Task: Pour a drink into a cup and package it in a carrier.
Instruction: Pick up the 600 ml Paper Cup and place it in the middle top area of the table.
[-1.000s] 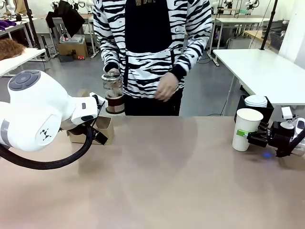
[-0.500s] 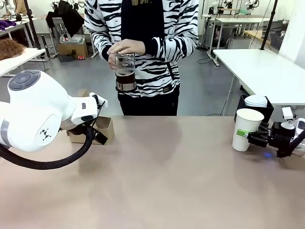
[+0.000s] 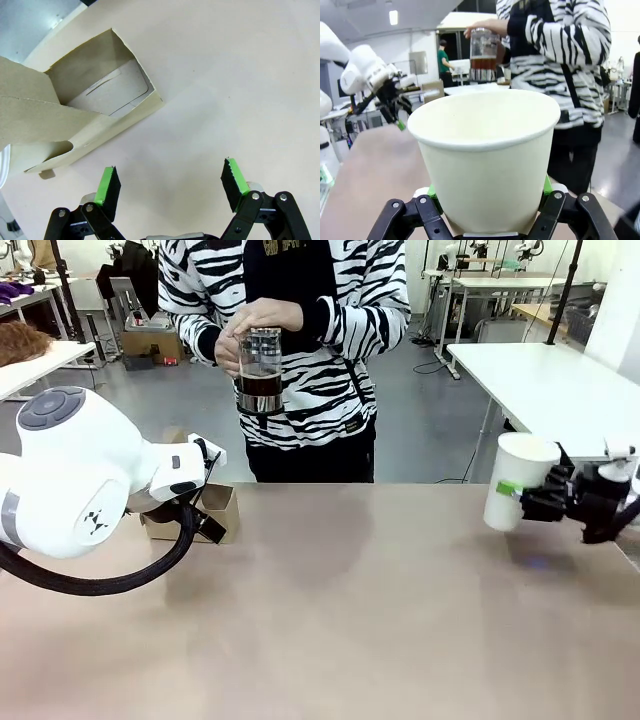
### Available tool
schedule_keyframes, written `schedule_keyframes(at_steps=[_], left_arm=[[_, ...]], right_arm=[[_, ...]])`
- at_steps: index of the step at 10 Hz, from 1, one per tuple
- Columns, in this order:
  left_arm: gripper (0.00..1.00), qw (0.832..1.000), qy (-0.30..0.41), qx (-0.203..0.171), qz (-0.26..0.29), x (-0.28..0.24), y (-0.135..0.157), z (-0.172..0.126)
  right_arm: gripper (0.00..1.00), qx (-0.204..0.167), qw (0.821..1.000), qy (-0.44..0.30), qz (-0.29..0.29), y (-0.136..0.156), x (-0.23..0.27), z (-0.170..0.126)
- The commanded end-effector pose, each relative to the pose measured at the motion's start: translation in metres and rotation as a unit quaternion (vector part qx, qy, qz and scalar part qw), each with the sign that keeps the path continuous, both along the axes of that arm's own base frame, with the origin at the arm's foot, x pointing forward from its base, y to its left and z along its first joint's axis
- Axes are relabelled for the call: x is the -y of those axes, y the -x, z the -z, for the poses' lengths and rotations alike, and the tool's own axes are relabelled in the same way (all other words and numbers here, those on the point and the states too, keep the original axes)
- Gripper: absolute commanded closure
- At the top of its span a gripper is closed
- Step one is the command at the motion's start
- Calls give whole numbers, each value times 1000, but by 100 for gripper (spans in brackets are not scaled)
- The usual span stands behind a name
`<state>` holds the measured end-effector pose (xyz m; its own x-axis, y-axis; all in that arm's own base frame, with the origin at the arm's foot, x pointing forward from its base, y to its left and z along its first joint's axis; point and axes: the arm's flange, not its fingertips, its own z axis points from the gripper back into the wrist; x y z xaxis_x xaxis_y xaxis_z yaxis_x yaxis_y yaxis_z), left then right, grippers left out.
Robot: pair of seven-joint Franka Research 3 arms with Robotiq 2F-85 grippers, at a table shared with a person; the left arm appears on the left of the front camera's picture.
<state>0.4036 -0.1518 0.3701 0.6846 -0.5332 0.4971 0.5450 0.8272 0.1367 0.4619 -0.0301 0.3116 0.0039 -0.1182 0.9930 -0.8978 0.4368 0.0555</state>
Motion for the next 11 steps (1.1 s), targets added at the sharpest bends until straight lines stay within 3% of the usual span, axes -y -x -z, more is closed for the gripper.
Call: schedule_keyframes(at_steps=[1,3,7,11], left_arm=[[0,1000,1,0,0,0,0,0],[0,1000,1,0,0,0,0,0],[0,1000,1,0,0,0,0,0],[0,1000,1,0,0,0,0,0]], right_arm=[[20,-31,999,-3,12,-31,-46,-25],[20,-53,999,-9,-1,-82,-100,-31],[20,-69,998,-8,-8,-165,-173,15],[20,-52,999,8,-11,-179,-180,54]])
